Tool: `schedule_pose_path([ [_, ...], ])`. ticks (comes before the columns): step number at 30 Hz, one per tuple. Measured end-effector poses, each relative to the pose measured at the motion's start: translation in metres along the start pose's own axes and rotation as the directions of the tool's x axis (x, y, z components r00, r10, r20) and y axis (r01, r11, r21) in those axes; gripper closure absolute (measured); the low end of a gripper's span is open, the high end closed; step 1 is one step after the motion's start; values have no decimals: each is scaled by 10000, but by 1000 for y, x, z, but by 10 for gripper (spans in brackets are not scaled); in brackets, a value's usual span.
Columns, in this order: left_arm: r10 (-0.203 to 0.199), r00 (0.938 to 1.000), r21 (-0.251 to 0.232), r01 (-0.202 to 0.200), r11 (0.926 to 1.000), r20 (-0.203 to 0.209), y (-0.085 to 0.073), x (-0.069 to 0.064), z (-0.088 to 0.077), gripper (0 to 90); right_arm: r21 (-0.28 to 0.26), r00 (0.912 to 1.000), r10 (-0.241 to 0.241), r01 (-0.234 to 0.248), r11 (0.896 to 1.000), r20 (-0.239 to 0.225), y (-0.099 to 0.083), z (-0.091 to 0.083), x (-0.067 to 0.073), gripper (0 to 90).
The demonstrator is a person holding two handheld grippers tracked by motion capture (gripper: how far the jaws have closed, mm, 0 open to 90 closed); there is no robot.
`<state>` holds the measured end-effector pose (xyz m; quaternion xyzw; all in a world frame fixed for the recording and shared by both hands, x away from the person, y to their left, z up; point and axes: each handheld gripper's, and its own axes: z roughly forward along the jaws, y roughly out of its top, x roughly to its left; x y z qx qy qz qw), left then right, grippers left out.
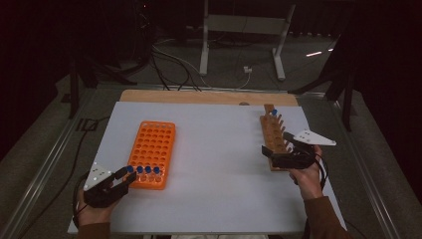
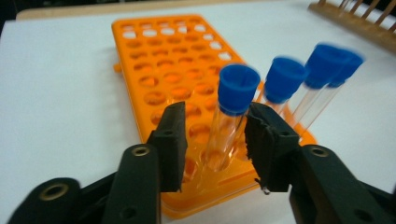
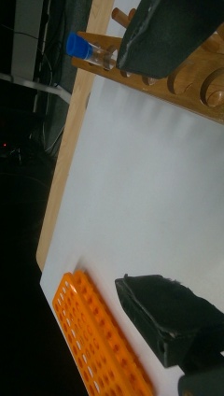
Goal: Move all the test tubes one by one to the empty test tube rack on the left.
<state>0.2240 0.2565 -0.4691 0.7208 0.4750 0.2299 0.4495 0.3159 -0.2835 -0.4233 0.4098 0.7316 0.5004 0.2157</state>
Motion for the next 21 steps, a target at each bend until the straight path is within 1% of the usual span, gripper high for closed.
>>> schedule_pose_path([
  [2,-38,9998,-301,43,9995,184,2,1,-5,554,-1,10000,13,-13,10000,7,0,0,0,0],
  [3,-26,9998,-414,34,9991,186,3,2,-7,534,1,10000,13,-13,10000,1,0,0,-1,0],
  [6,-140,9990,-796,173,9967,422,5,2,-11,502,17,10000,13,-13,10000,-2,0,0,-1,0],
  [8,-160,9983,-1021,217,9945,562,8,0,-11,484,23,10000,6,-6,10000,14,0,1,-1,0],
  [10,-182,9972,-1219,270,9922,730,12,-4,-11,419,7,10000,4,-4,10000,30,1,0,-1,0],
  [12,-80,9967,-1374,190,9903,803,16,-7,-10,374,-5,10000,8,-8,10000,38,1,0,-1,0],
  [15,94,9970,-1471,19,9891,763,22,-16,-6,257,3,10000,-1,1,10000,84,1,0,-2,0],
  [17,94,9968,-1488,25,9889,795,26,-20,-3,190,3,9999,0,0,10000,107,2,1,-3,0],
  [21,51,9963,-1567,85,9876,863,31,-27,3,135,0,9999,11,-11,10000,129,2,1,-4,0],
])
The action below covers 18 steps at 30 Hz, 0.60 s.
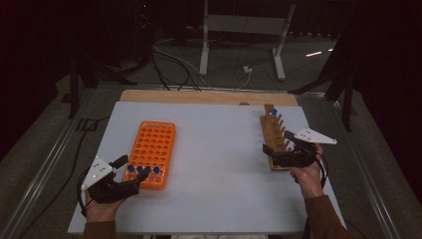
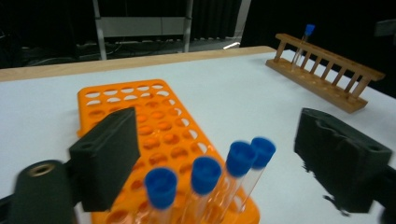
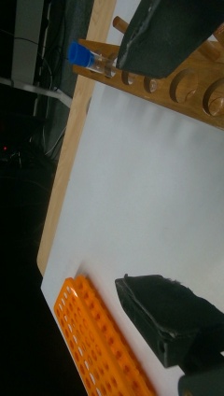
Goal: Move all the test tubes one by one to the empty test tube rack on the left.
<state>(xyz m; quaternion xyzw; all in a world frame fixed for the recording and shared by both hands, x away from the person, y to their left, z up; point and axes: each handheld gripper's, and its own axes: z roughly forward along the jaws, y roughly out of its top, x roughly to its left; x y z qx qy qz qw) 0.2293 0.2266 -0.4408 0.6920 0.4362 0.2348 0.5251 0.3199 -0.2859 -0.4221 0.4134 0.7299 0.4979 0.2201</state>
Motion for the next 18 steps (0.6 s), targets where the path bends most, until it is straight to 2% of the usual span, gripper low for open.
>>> schedule_pose_path([
  [5,31,9998,-9,-31,10000,184,5,-7,8,37,-2,9999,31,-31,10000,99,1,1,-2,0],
  [8,80,9997,-89,-78,9999,251,8,-10,13,8,29,9999,50,-51,10000,153,2,2,-4,0],
  [10,77,9993,-205,-69,9998,375,9,-12,16,7,31,9998,38,-38,10000,200,4,3,-5,0],
  [18,179,9990,-71,-176,9998,420,10,-19,23,7,30,9981,-28,26,10000,616,14,8,-15,0],
])
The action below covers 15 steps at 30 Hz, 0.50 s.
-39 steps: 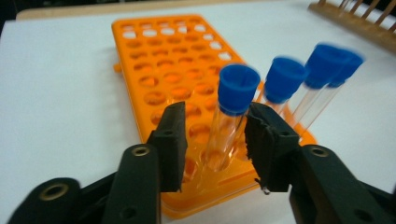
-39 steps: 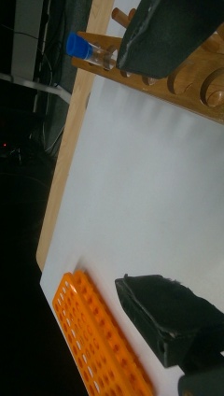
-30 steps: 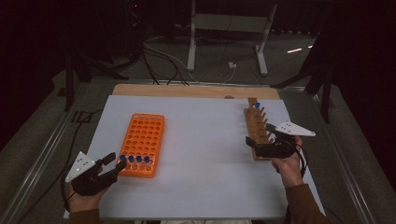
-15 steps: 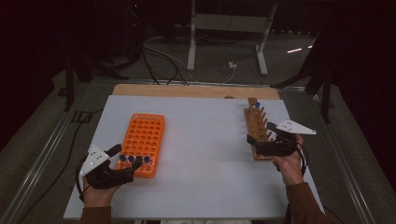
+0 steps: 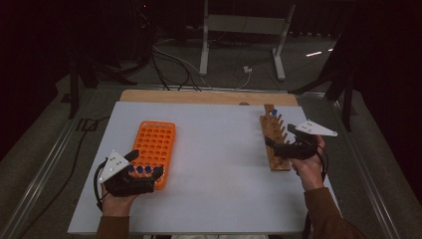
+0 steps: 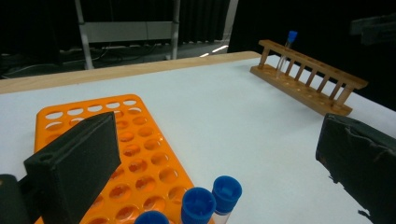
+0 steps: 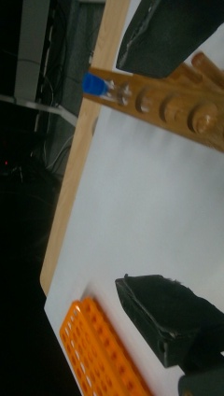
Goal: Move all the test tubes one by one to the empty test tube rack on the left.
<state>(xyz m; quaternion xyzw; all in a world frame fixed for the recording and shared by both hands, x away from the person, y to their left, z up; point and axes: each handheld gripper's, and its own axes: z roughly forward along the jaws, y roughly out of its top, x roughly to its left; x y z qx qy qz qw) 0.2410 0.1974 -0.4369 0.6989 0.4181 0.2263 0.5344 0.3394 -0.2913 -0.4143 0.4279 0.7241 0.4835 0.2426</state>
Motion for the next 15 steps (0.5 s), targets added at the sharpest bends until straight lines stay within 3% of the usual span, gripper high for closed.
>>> schedule_pose_path([
  [6,-51,10000,28,52,10000,-49,-3,-1,0,7,-114,9991,95,-91,9999,421,8,7,-13,0],
  [15,-154,9998,-216,151,9997,-158,-3,-1,-2,7,274,9945,296,-325,9991,1002,19,32,-32,10],
])
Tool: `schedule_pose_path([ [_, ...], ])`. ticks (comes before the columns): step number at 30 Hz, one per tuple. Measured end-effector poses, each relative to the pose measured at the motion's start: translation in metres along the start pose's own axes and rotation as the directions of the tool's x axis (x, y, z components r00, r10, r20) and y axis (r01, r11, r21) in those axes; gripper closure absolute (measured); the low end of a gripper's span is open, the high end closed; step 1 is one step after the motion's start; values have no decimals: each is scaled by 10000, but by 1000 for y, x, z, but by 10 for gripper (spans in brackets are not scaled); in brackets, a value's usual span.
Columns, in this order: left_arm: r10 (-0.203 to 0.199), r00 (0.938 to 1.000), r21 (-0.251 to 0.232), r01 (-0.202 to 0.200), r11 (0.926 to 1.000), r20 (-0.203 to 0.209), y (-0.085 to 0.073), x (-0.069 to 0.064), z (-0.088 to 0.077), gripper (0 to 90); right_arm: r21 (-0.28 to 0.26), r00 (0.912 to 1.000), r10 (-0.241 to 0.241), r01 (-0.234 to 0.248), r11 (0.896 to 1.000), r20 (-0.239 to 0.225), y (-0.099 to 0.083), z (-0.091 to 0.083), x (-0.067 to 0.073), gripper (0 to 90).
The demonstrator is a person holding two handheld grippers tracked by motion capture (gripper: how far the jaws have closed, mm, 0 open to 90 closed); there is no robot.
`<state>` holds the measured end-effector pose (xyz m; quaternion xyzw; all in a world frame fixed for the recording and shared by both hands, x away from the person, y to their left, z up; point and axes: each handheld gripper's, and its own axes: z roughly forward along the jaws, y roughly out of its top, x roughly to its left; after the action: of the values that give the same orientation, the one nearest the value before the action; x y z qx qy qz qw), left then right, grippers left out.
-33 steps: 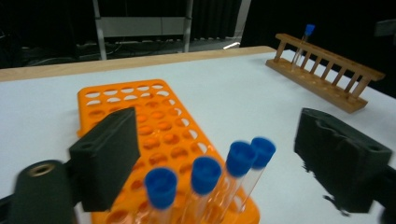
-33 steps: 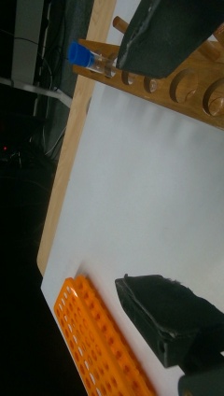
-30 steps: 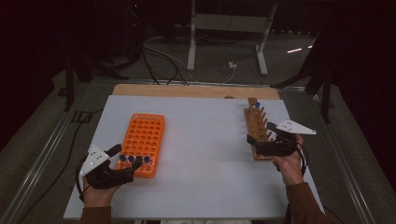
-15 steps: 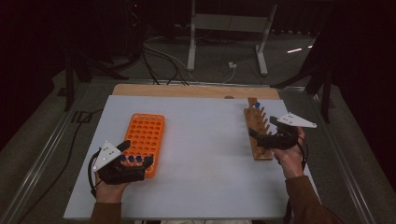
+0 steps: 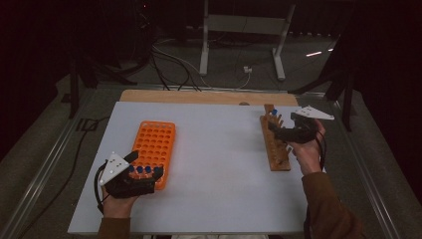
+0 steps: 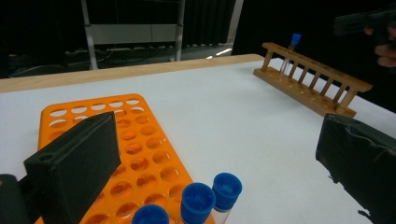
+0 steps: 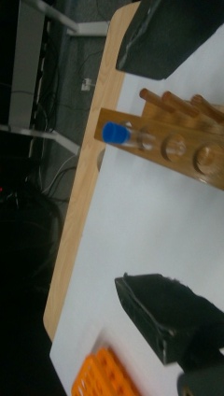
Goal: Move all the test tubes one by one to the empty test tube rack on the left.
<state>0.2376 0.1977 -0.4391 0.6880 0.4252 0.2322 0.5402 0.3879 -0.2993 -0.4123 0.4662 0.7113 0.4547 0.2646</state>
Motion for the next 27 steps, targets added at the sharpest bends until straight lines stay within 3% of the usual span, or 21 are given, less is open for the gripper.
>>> schedule_pose_path([
  [10,-109,9999,-57,109,9999,2,-1,3,-2,7,655,9996,227,-239,9976,196,4,34,-16,85],
  [13,-112,9999,-77,112,9999,15,-1,4,-2,7,813,9990,372,-390,9959,234,3,42,-20,170],
  [18,-106,9999,-102,106,9999,57,-2,4,-3,7,1075,9982,445,-486,9930,406,0,54,-24,414],
  [21,-105,9999,-99,106,9999,79,-2,4,-3,7,1200,9975,491,-549,9913,504,-3,60,-26,516],
  [27,-122,9999,-85,122,9999,103,-2,4,-3,7,1349,9971,373,-459,9898,658,-4,67,-28,636],
])
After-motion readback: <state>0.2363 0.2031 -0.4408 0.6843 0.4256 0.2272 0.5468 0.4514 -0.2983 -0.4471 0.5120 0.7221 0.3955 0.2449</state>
